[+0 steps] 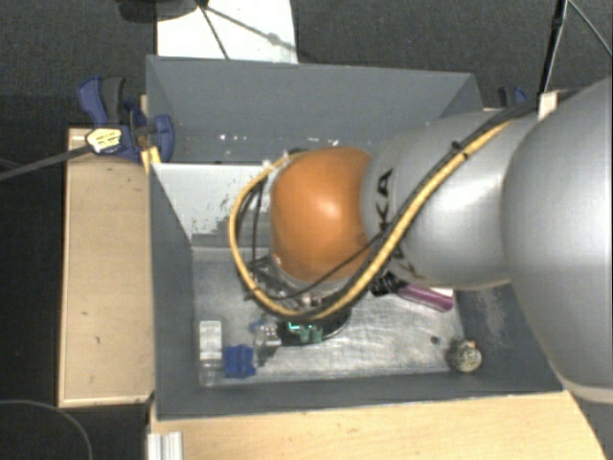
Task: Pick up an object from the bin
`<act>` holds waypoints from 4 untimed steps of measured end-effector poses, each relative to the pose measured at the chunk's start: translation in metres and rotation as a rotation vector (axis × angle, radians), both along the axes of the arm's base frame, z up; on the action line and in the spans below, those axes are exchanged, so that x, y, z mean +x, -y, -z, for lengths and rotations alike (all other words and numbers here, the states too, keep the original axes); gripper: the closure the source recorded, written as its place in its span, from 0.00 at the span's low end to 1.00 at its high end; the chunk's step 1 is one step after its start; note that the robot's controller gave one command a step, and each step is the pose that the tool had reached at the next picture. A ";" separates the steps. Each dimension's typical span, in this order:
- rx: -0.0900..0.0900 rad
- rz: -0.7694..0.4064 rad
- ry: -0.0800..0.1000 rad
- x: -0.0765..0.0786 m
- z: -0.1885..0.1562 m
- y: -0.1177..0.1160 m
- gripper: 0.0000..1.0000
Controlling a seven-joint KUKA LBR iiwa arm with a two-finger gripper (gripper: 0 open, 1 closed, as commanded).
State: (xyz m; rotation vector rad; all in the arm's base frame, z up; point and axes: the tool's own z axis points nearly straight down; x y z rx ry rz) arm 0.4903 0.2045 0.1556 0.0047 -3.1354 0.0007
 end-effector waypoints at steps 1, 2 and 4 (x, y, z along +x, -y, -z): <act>0.001 0.030 0.007 0.006 0.083 0.058 0.00; 0.004 0.033 0.014 0.008 0.078 0.055 1.00; 0.004 0.039 0.013 0.008 0.078 0.055 1.00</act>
Offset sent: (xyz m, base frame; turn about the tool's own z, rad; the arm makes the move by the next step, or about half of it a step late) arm 0.0059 -0.0553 -0.0799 0.0258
